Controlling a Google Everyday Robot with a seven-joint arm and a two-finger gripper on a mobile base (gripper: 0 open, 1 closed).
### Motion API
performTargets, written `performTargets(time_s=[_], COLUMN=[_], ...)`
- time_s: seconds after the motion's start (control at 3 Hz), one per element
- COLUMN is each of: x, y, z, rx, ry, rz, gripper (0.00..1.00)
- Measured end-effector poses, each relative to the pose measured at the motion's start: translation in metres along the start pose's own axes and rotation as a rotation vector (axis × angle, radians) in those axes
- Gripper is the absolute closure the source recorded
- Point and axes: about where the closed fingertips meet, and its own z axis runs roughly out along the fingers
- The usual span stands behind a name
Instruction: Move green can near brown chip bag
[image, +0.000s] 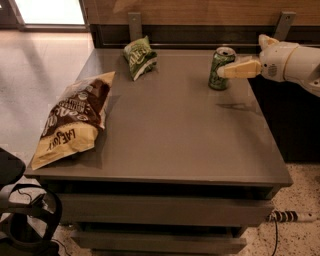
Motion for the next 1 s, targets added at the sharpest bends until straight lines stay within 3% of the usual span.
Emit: performTargets(time_s=[0.67,1.0], x=[0.038,0.053], y=[0.003,0.008], z=[0.039,0.047], rx=[-0.057,-0.083], ry=[-0.016,-0.049], rz=[0.104,0.161], gripper=[0.00,0.14])
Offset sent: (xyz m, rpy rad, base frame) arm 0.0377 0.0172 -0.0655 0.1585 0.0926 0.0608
